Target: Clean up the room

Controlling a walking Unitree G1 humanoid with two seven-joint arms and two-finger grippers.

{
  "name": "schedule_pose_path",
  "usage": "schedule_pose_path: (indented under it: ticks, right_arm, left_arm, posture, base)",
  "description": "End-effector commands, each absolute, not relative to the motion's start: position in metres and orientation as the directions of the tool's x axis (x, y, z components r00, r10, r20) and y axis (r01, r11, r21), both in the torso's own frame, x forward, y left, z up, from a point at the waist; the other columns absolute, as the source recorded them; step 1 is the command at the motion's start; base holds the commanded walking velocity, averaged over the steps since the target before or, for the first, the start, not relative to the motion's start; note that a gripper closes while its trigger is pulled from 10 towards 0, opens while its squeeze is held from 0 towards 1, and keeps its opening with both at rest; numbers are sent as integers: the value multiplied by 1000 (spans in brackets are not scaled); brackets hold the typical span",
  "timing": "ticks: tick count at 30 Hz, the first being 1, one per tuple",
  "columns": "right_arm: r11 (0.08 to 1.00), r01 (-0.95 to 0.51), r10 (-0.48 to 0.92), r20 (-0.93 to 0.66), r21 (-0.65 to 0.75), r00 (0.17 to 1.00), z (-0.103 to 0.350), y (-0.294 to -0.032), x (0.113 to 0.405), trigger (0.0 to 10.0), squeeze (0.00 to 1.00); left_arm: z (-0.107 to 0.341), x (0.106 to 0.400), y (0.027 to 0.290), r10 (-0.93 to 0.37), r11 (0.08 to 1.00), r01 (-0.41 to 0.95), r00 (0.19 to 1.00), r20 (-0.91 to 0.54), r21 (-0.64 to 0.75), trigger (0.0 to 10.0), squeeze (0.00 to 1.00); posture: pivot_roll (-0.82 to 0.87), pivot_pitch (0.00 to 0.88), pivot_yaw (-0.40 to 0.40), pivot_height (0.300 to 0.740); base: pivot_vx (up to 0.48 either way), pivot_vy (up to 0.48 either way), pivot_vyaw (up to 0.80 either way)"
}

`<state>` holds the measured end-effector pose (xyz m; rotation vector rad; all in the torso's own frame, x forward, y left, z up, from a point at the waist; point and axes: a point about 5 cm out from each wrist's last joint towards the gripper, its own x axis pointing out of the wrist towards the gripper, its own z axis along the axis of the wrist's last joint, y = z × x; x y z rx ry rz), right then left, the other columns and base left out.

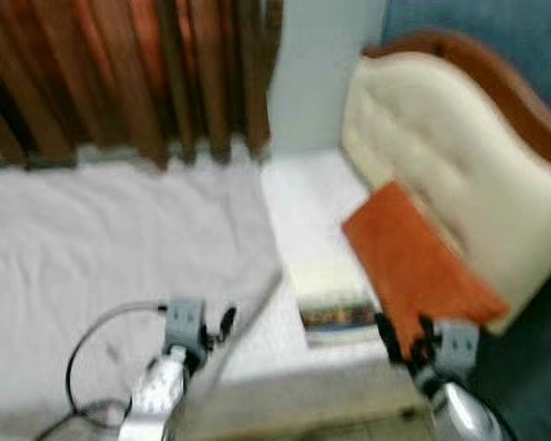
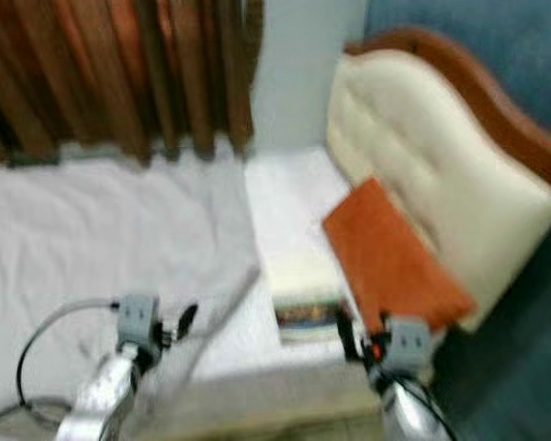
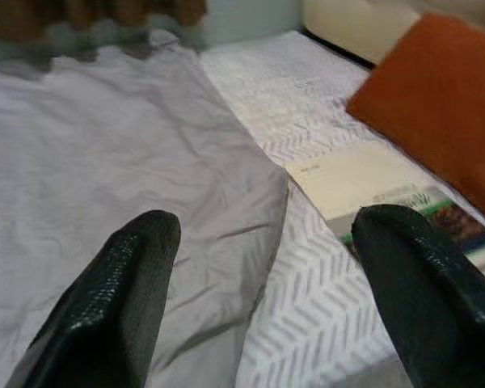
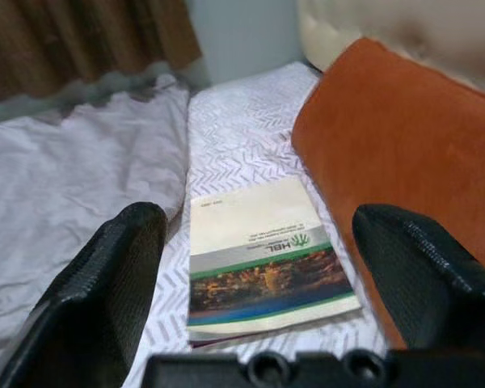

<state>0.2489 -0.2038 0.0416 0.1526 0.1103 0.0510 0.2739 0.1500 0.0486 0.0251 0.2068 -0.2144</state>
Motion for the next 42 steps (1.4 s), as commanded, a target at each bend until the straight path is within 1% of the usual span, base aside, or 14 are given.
schedule_pose_path:
  ticks: [1, 5, 10, 11, 14, 19, 22, 29, 37, 41, 42]
  right_arm:
    - [988, -45, 60, -95, 146, 994, 43, -201, 249, 10000, 0]
    - [989, -47, 61, -98, 142, 993, 43, -202, 249, 10000, 0]
    - [987, -74, 90, -109, 144, 990, 43, -200, 252, 10000, 0]
    - [987, -74, 91, -116, 141, 989, 42, -200, 254, 10000, 0]
    - [988, -70, 87, -126, 137, 988, 41, -200, 255, 10000, 0]
    - [989, -78, 93, -124, 124, 988, 41, -199, 257, 10000, 0]
    - [990, -95, 108, -128, 104, 986, 41, -197, 258, 10000, 0]
    - [989, -98, 112, -139, 106, 984, 38, -195, 256, 10000, 0]
    - [989, -107, 123, -158, 105, 980, 33, -195, 254, 10000, 0]
    - [989, -116, 131, -165, 96, 977, 32, -195, 251, 10000, 0]
    - [988, -118, 133, -166, 100, 977, 32, -194, 249, 10000, 0]
  left_arm:
    - [50, 278, 155, -208, 977, 215, 956, -209, 12, 10000, 0]
    - [52, 278, 153, -198, 979, 205, 959, -200, 11, 10000, 0]
    - [48, 276, 141, -193, 980, 200, 960, -202, 12, 10000, 0]
    - [47, 277, 141, -182, 980, 195, 961, -209, 44, 10000, 0]
    - [50, 281, 143, -179, 979, 194, 963, -200, 59, 10000, 0]
    - [54, 287, 144, -194, 977, 207, 962, -193, 49, 10000, 0]
    - [56, 291, 144, -198, 977, 210, 962, -187, 47, 10000, 0]
    - [51, 288, 142, -212, 973, 226, 956, -204, 50, 10000, 0]
    - [49, 291, 142, -210, 971, 230, 953, -216, 70, 10000, 0]
    - [48, 291, 142, -207, 973, 224, 954, -216, 61, 10000, 0]
    - [41, 293, 141, -213, 970, 235, 944, -253, 59, 10000, 0]
  posture:
    - [-1, 0, -36, 740]
    - [-4, 0, -35, 740]
    - [1, 0, -36, 740]
    - [3, 0, -38, 740]
    - [5, 0, -39, 740]
    - [4, 0, -37, 740]
    - [1, 0, -33, 740]
    - [-4, 0, -29, 740]
    - [-7, 0, -30, 740]
    - [-12, 0, -33, 740]
    - [-14, 0, -36, 740]
  base:
    - [0, 480, 0]
    - [0, 480, 0]
    - [0, 480, 0]
    - [0, 0, 513]
    - [0, 0, 460]
    - [0, 0, 0]
    - [399, 266, 0]
    - [397, 269, -791]
    - [396, 270, -780]
    - [398, 268, -148]
    - [0, 0, 0]
